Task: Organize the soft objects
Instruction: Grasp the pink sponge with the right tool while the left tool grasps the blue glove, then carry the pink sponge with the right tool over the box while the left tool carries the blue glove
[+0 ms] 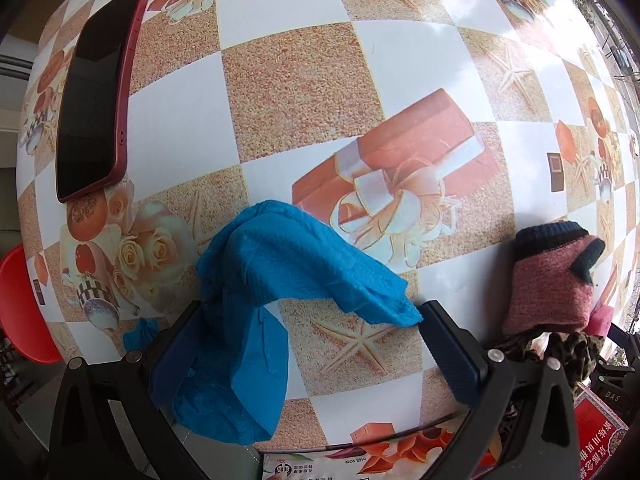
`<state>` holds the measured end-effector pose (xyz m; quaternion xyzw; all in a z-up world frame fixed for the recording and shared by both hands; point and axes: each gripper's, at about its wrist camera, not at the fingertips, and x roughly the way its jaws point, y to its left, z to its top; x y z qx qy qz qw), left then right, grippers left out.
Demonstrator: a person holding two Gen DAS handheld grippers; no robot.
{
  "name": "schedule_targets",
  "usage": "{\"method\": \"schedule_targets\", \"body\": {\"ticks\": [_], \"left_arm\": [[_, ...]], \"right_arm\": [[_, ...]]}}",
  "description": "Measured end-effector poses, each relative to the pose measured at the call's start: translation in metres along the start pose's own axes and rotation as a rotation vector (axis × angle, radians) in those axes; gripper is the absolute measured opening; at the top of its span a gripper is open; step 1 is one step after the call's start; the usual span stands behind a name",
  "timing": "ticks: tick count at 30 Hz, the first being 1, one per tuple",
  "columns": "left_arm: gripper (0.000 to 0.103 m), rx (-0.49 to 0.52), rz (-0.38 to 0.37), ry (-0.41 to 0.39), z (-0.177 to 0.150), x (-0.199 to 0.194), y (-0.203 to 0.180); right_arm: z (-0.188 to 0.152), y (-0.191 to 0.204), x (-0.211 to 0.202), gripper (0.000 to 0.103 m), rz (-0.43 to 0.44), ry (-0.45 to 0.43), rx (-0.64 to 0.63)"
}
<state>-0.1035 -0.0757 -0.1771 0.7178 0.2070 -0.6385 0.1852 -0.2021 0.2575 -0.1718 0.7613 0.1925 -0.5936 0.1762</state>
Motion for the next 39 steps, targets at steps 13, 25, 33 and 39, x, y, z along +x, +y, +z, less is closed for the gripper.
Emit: {"method": "schedule_targets", "body": {"ticks": [13, 25, 33, 39], "left_arm": [[0.018, 0.094, 0.013, -0.032, -0.019, -0.031, -0.029], [0.016, 0.100, 0.056, -0.267, -0.059, -0.111, -0.045], [0.016, 0.097, 0.053, -0.326, -0.099, -0.152, -0.044], [0.016, 0.079, 0.030, -0.365, -0.128, -0.174, -0.040]], "right_arm": [[-0.008, 0.018, -0.020, 0.044, 0.003, -0.054, -0.040], [-0.024, -0.001, -0.073, 0.044, 0.125, -0.143, 0.096], [-0.044, 0.011, -0.115, 0.044, 0.184, -0.221, 0.118], [-0.058, 0.023, -0.150, 0.044, 0.191, -0.297, 0.105]]}}
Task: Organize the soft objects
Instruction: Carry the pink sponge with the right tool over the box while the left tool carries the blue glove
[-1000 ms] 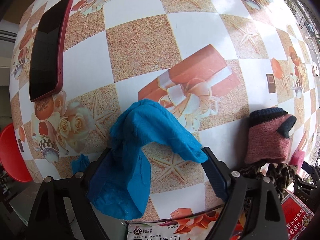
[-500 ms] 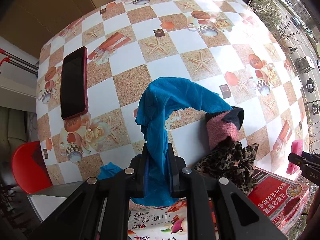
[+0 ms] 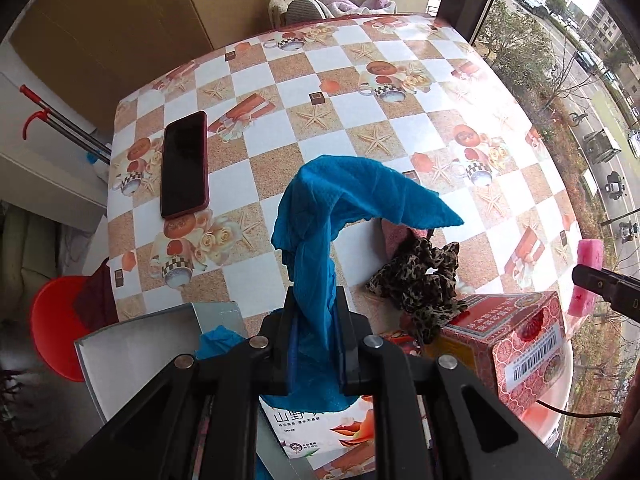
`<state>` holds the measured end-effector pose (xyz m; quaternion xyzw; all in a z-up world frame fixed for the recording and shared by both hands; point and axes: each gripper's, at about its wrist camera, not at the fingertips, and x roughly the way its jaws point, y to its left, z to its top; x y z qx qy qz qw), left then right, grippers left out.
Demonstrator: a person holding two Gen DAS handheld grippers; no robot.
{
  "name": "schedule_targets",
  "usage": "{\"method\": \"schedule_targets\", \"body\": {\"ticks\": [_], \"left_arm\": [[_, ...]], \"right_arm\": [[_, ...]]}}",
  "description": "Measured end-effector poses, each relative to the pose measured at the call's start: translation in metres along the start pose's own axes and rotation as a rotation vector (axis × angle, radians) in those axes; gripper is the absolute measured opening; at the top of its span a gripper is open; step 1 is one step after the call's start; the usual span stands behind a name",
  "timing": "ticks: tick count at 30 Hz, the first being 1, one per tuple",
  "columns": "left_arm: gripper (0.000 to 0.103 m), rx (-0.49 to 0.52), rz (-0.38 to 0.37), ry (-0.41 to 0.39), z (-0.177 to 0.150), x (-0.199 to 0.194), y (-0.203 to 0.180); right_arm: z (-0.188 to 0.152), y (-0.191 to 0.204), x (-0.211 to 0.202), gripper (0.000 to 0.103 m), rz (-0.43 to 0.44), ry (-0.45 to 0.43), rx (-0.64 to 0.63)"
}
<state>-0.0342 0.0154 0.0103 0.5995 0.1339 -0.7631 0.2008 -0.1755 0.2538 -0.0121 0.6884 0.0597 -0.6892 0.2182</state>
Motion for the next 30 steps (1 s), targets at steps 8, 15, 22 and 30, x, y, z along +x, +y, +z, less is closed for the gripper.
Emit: {"method": "schedule_targets", "body": {"ticks": [8, 15, 22, 30], "left_arm": [[0.016, -0.037, -0.011, -0.080, -0.026, -0.038, 0.011], [0.016, -0.078, -0.012, -0.131, -0.064, -0.065, 0.030], [0.016, -0.116, 0.007, -0.129, -0.107, -0.078, 0.050], [0.016, -0.214, 0.020, -0.108, -0.152, -0.076, 0.075]], "right_arm": [[-0.007, 0.042, -0.047, 0.044, 0.041, -0.095, -0.074], [-0.024, 0.094, -0.068, 0.044, 0.086, -0.111, -0.175], [-0.057, 0.153, -0.062, 0.044, 0.108, -0.065, -0.322], [-0.098, 0.213, -0.046, 0.044, 0.112, 0.007, -0.512]]}}
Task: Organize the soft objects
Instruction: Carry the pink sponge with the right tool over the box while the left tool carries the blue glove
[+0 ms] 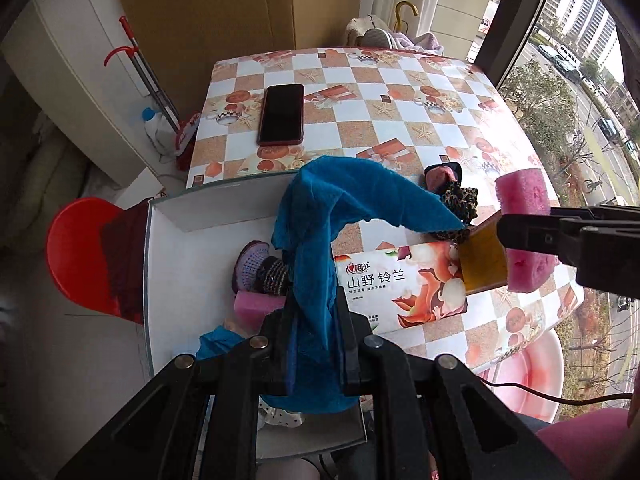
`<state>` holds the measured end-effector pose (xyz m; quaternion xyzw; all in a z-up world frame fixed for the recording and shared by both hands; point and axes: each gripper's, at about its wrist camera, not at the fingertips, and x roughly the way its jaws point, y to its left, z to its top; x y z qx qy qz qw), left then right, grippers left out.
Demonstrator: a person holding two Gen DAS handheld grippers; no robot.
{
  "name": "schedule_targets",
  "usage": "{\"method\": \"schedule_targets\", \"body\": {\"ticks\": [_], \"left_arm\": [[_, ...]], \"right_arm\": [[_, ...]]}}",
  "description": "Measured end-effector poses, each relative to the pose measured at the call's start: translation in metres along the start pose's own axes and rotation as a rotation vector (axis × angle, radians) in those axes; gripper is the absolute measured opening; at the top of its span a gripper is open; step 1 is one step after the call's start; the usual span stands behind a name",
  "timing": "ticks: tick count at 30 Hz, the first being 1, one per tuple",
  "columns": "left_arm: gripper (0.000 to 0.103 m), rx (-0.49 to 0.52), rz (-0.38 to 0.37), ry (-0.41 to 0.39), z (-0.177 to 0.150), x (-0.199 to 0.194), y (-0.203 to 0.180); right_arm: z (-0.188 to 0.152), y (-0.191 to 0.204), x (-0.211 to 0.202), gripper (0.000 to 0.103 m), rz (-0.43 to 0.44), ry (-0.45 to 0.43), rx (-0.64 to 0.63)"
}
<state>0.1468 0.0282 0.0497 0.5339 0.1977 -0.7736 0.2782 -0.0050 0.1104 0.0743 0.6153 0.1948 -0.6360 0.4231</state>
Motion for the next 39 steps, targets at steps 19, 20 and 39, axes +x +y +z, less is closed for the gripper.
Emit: {"method": "schedule_targets", "body": {"ticks": [19, 20, 39], "left_arm": [[0.016, -0.145, 0.027, 0.016, -0.045, -0.005, 0.048], [0.016, -0.149, 0.028, 0.015, -0.046, -0.005, 0.050], [0.016, -0.166, 0.030, 0.014, -0.049, -0.005, 0.057]], "right_arm": [[-0.010, 0.080, 0.028, 0.044, -0.006, 0.080, -0.225], [-0.010, 0.082, 0.029, 0.044, -0.006, 0.082, -0.229], [-0.010, 0.090, 0.032, 0.044, -0.011, 0.084, -0.235]]}}
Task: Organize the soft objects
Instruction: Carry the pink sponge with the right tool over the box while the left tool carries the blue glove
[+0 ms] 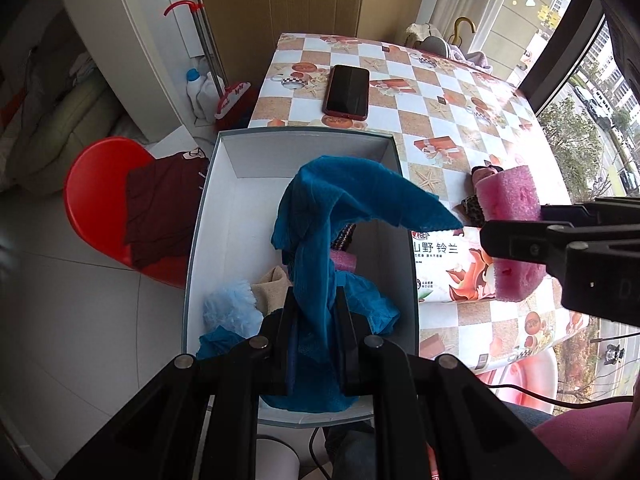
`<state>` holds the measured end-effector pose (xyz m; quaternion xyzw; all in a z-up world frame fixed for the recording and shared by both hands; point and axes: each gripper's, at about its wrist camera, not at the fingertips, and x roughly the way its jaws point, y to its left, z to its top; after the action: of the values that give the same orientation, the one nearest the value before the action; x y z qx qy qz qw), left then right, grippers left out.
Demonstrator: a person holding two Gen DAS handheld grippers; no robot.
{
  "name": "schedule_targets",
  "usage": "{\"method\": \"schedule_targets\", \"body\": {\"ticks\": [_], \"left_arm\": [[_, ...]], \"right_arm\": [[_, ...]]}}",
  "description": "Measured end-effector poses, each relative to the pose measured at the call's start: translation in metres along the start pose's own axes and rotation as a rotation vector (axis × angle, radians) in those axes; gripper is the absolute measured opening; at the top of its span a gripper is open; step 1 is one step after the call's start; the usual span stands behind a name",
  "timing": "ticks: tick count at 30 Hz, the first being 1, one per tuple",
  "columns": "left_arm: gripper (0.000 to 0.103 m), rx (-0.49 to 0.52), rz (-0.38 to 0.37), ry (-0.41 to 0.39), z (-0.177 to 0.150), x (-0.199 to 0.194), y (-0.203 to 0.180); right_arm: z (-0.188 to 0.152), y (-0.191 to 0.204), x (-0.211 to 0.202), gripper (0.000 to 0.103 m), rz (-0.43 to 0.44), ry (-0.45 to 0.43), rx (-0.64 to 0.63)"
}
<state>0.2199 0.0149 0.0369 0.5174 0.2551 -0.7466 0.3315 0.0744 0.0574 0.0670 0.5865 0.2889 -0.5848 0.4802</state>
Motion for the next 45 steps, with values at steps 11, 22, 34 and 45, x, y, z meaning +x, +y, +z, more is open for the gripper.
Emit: {"method": "schedule_targets", "body": {"ticks": [11, 22, 34, 45], "left_arm": [[0.016, -0.008, 0.001, 0.002, -0.001, 0.001, 0.006], [0.016, -0.010, 0.002, 0.002, -0.001, 0.002, 0.009], [0.016, -0.019, 0.004, 0.004, -0.003, 0.004, 0.012], [0.016, -0.023, 0.005, 0.009, -0.003, 0.005, 0.014]], "right_arm": [[0.000, 0.002, 0.001, 0.044, -0.002, 0.001, -0.001], [0.000, 0.002, 0.002, 0.044, -0.002, 0.001, 0.001], [0.000, 0.006, 0.004, 0.044, -0.003, 0.006, 0.000], [0.000, 0.004, 0.008, 0.044, 0.003, 0.020, -0.006]]}}
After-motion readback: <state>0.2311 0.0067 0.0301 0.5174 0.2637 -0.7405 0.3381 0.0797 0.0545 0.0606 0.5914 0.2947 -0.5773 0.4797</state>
